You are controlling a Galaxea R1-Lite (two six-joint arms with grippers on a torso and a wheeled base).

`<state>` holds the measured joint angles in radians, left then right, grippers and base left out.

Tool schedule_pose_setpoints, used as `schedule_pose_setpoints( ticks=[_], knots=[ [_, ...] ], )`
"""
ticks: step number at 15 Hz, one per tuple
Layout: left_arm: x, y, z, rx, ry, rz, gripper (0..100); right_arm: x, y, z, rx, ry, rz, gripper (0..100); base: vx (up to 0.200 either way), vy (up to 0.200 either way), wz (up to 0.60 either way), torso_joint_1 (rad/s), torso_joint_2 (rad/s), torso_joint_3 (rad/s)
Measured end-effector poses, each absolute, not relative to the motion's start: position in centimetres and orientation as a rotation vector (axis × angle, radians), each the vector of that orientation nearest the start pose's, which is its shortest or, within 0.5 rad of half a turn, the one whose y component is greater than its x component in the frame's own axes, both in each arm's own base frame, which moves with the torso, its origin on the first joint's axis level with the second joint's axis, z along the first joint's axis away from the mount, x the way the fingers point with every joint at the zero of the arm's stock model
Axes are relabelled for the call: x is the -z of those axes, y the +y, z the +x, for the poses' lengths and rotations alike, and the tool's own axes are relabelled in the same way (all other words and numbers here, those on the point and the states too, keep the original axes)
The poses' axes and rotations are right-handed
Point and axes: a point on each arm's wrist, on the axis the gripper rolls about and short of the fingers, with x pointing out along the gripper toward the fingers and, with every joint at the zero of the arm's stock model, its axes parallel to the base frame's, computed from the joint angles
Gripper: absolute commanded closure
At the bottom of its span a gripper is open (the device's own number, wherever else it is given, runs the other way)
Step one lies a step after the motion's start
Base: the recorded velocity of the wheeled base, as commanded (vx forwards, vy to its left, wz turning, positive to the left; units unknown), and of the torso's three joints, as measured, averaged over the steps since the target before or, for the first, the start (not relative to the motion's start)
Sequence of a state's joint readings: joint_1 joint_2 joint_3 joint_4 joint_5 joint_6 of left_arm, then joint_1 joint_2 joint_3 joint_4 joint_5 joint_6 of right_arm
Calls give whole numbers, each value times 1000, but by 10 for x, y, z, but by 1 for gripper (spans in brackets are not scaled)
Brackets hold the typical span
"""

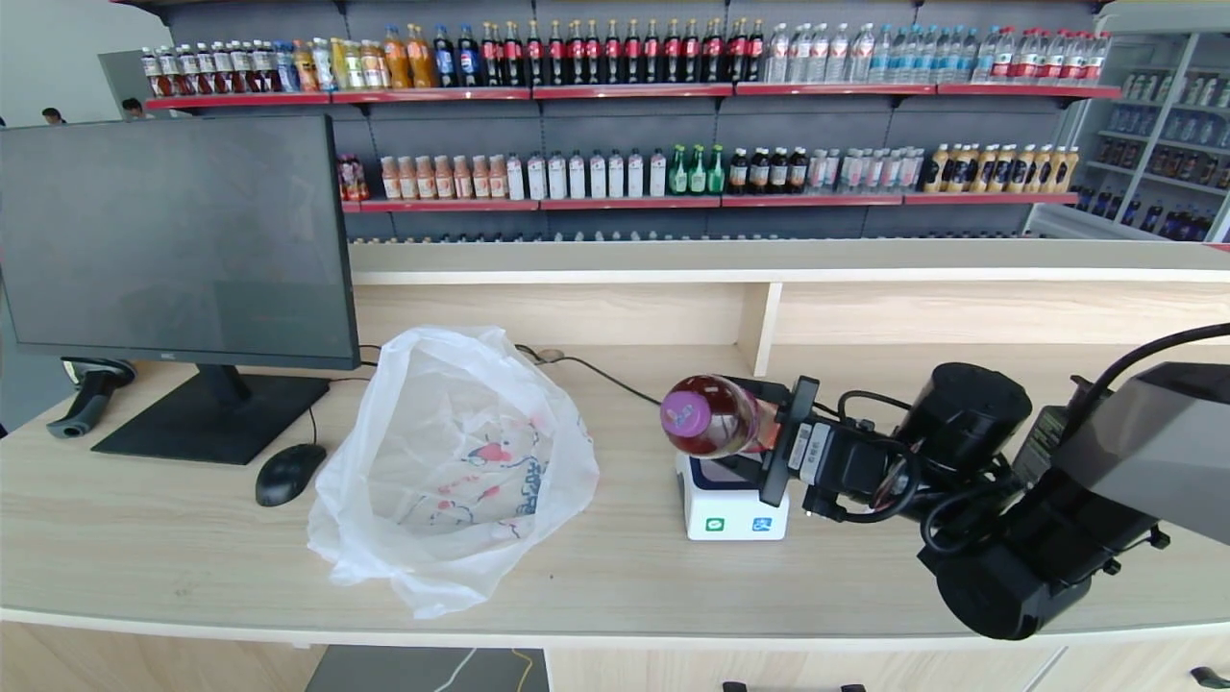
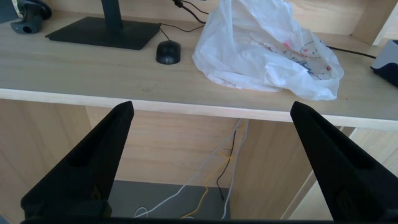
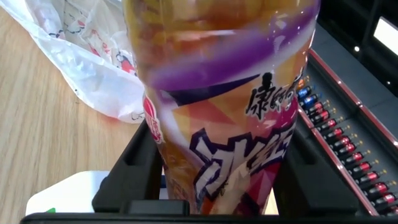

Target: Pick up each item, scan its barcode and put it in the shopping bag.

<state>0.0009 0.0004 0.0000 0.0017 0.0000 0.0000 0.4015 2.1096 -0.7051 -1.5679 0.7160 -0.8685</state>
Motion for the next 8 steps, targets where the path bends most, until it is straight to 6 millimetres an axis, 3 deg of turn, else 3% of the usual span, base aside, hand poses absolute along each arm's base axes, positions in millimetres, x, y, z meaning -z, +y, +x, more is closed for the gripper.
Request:
schedule_pose_setpoints(
  ticks=[3,8],
  knots=[
    [-75,0,-23,-1,2,0,0,-123,148,314,-952,-652,-796,100,0,0,0,0,0,0],
    [-75,0,-23,-1,2,0,0,-160,138,298,-803,-641,-712,100,0,0,0,0,0,0]
  ],
)
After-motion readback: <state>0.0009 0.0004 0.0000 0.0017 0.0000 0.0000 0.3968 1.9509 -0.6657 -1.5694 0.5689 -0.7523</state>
